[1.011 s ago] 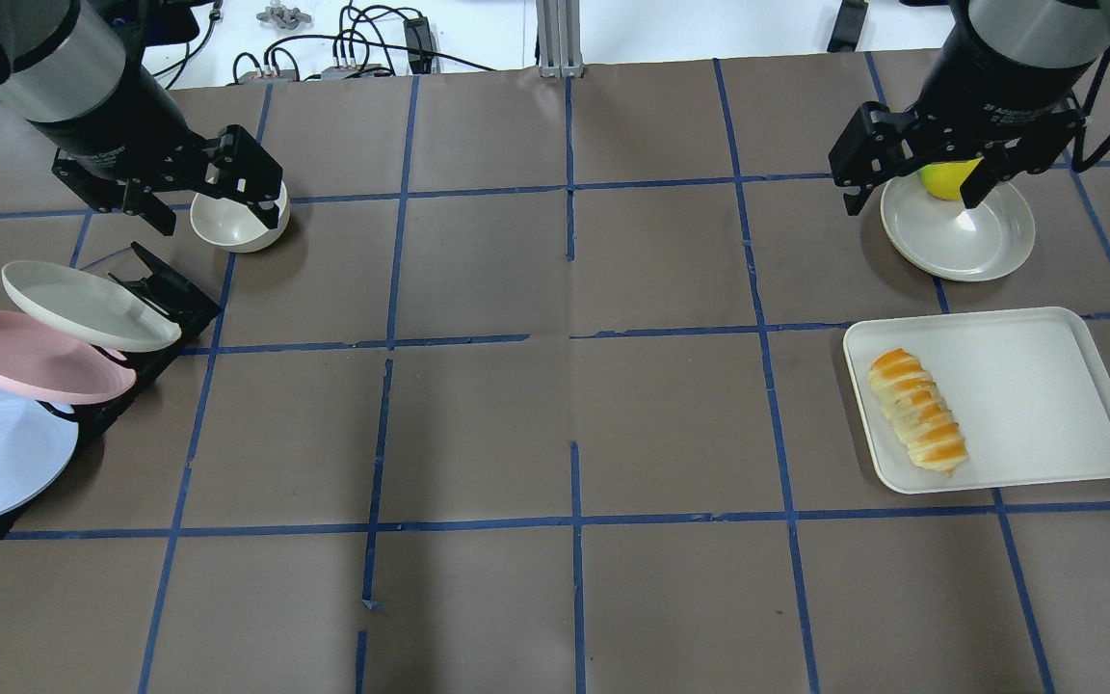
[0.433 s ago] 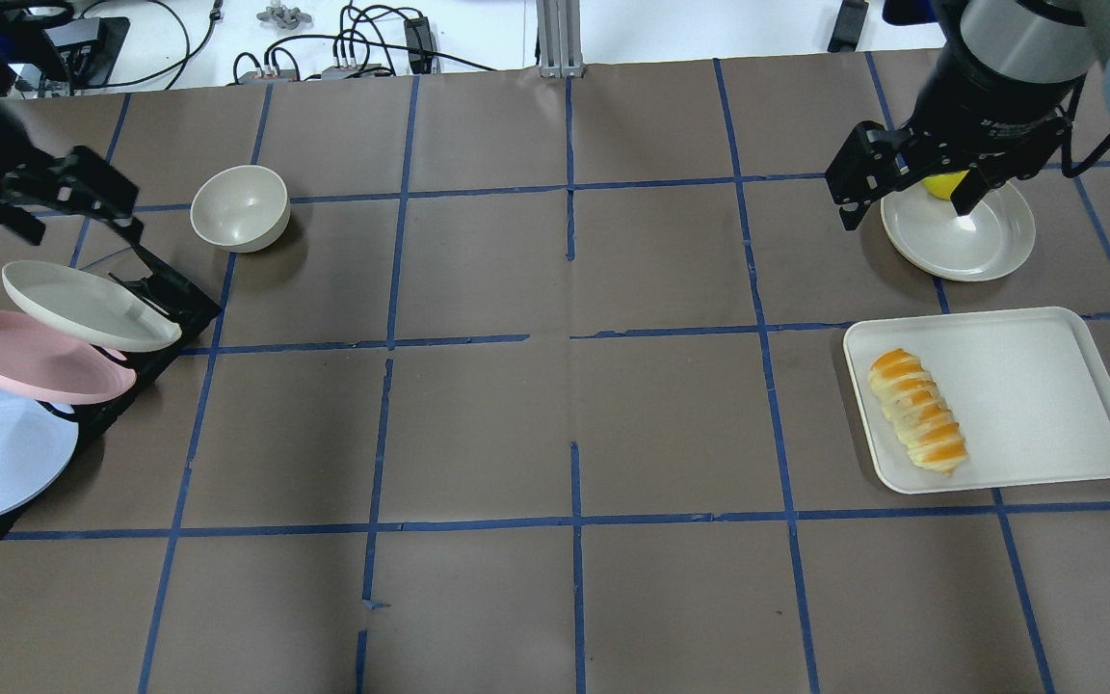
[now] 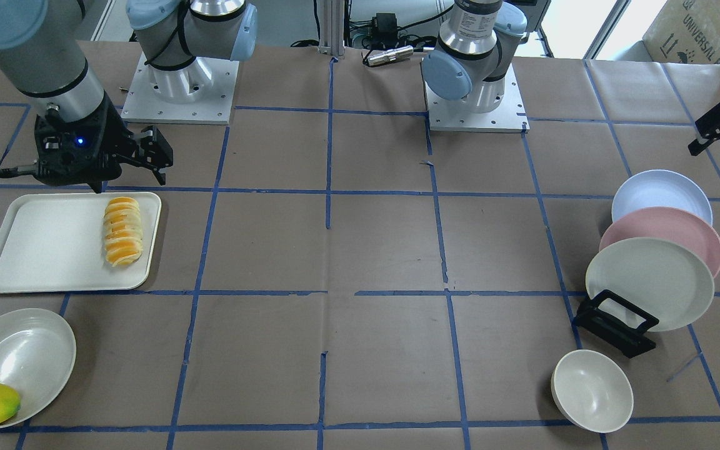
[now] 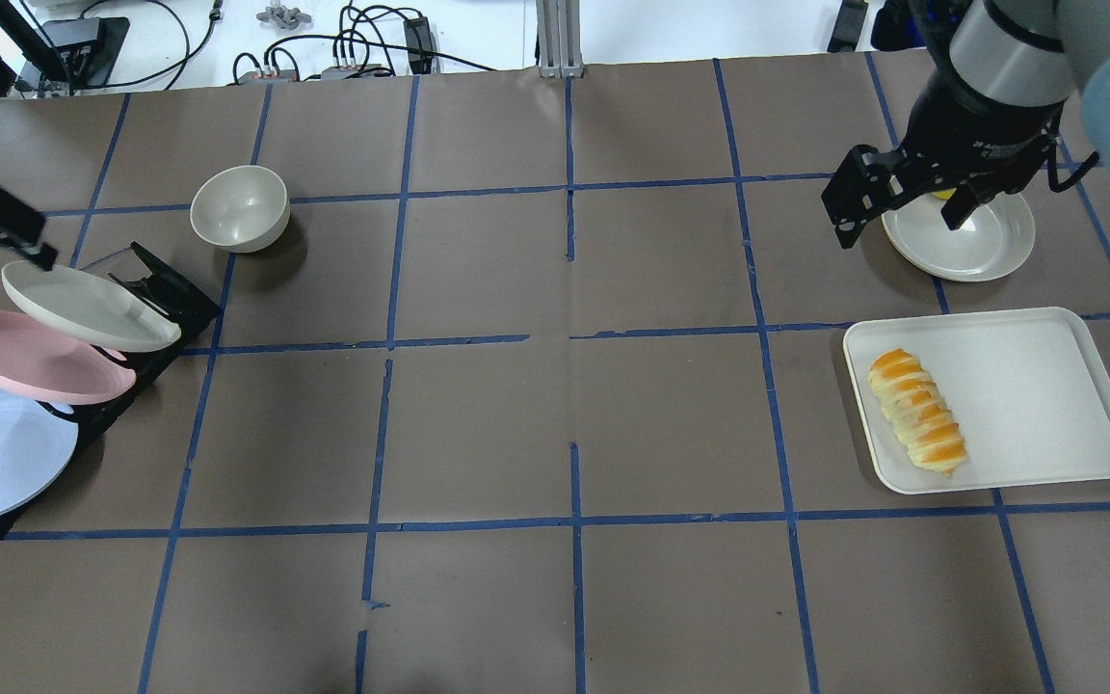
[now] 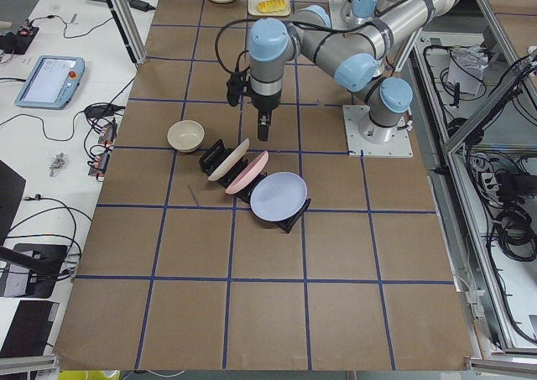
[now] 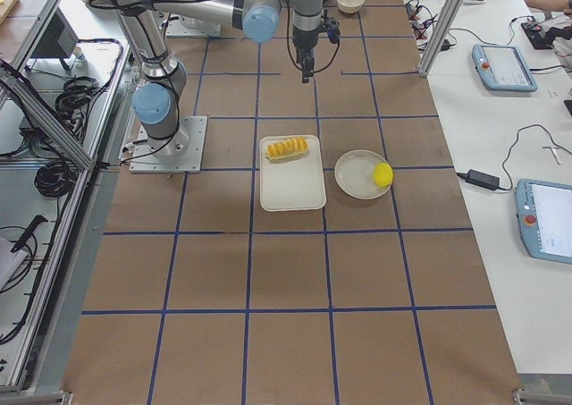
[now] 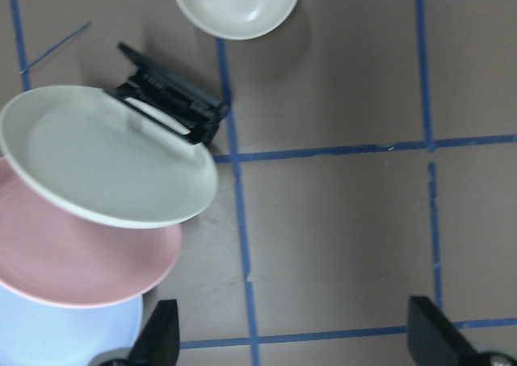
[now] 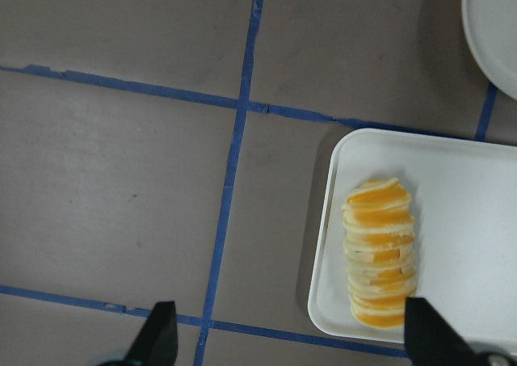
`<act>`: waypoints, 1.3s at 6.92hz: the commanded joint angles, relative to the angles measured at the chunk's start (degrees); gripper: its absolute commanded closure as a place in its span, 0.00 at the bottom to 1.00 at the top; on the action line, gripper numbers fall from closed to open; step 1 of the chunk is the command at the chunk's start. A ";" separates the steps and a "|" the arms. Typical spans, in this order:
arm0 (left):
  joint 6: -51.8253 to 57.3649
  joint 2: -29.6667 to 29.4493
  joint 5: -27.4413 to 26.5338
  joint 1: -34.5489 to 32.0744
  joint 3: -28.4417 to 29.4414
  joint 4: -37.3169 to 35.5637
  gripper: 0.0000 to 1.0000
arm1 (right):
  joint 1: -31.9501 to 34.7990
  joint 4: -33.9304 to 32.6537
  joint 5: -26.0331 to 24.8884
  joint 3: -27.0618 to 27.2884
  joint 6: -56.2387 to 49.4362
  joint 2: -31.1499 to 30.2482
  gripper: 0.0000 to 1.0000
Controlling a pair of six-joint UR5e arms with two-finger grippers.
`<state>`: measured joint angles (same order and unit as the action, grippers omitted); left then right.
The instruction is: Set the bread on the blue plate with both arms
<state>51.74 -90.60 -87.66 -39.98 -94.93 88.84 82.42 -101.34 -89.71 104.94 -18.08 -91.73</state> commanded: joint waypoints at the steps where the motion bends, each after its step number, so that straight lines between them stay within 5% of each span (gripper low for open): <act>1: 8.51 -4.73 2.40 13.91 -0.88 2.21 0.00 | -6.11 -2.45 -0.28 6.05 -10.95 0.24 0.06; 5: 8.99 -15.46 6.35 14.85 0.09 0.03 0.00 | -7.10 -12.53 -4.74 11.67 -17.68 6.55 0.07; 9: 10.48 -24.00 7.77 14.58 2.64 -6.57 0.00 | -8.95 -15.89 -4.77 12.56 -27.36 10.60 0.07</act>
<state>62.18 -112.79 -80.02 -25.31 -93.19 82.71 73.61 -115.59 -94.46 116.88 -44.71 -82.33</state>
